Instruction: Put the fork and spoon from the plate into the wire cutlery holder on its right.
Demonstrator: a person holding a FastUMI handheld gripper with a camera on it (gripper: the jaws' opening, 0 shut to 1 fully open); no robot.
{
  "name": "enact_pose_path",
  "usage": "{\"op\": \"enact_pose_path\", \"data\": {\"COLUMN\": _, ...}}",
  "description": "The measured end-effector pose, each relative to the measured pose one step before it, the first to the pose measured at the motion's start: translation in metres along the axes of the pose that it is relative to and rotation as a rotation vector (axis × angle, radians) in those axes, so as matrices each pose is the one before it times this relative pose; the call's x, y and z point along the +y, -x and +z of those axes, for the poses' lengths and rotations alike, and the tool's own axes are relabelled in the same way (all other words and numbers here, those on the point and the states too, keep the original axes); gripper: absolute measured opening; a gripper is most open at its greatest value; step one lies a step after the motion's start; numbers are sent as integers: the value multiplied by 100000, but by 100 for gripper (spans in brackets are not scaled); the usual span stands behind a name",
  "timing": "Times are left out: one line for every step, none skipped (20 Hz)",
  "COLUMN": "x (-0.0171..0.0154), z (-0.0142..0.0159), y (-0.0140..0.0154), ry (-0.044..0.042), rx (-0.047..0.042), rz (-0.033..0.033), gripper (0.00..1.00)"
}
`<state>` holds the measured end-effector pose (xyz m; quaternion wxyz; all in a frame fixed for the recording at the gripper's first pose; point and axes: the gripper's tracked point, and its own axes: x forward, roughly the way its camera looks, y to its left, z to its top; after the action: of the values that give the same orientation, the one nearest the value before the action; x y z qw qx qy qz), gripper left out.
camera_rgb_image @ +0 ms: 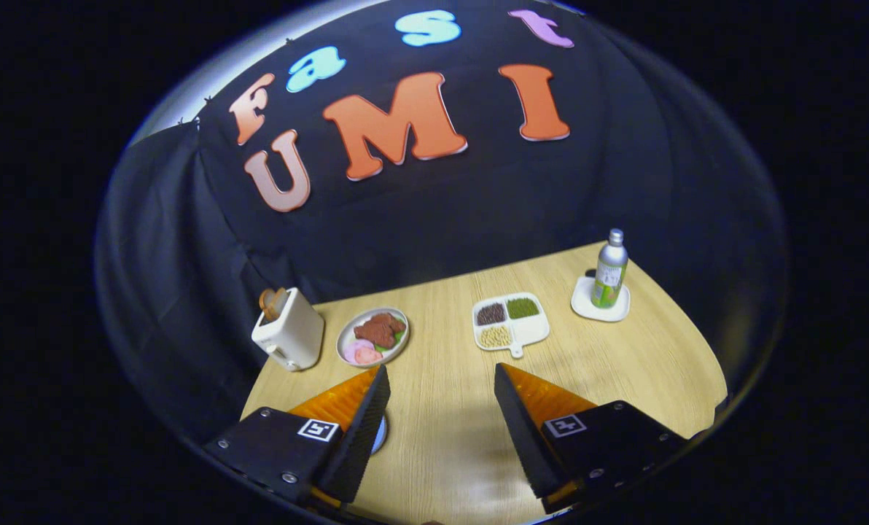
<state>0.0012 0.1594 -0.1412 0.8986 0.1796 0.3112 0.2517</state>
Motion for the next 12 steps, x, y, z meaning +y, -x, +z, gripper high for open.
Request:
{"op": "enact_pose_path", "data": {"x": 873, "z": 934, "y": -108, "ry": 2285, "rx": -6325, "rz": 612, "gripper": 88}}
{"op": "enact_pose_path", "data": {"x": 837, "z": 996, "y": 28, "ry": 2332, "rx": -5372, "rz": 534, "gripper": 88}}
{"op": "enact_pose_path", "data": {"x": 1180, "z": 624, "y": -219, "ry": 2323, "rx": -4294, "rz": 494, "gripper": 88}}
{"op": "enact_pose_path", "data": {"x": 1017, "z": 395, "y": -199, "ry": 2136, "rx": -2703, "rz": 622, "gripper": 88}}
{"op": "enact_pose_path", "data": {"x": 1085, "z": 198, "y": -195, "ry": 1933, "rx": -2211, "rz": 745, "gripper": 88}}
{"op": "enact_pose_path", "data": {"x": 1144, "z": 381, "y": -237, "ry": 2204, "rx": -2486, "rz": 342, "gripper": 88}}
{"op": "enact_pose_path", "data": {"x": 1054, "z": 370, "y": -196, "ry": 1828, "rx": -2401, "rz": 499, "gripper": 88}}
{"op": "enact_pose_path", "data": {"x": 1019, "z": 277, "y": -241, "ry": 1805, "rx": -1925, "rz": 635, "gripper": 88}}
{"op": "enact_pose_path", "data": {"x": 1098, "z": 214, "y": -209, "ry": 1620, "rx": -1857, "rz": 610, "gripper": 88}}
{"op": "enact_pose_path", "data": {"x": 1162, "z": 49, "y": -407, "ry": 1554, "rx": -1222, "rz": 1003, "gripper": 88}}
{"op": "enact_pose_path", "data": {"x": 1112, "z": -122, "y": -369, "ry": 1090, "rx": -592, "rz": 1151, "gripper": 88}}
{"op": "enact_pose_path", "data": {"x": 1072, "z": -113, "y": -490, "ry": 872, "rx": -255, "rz": 649, "gripper": 88}}
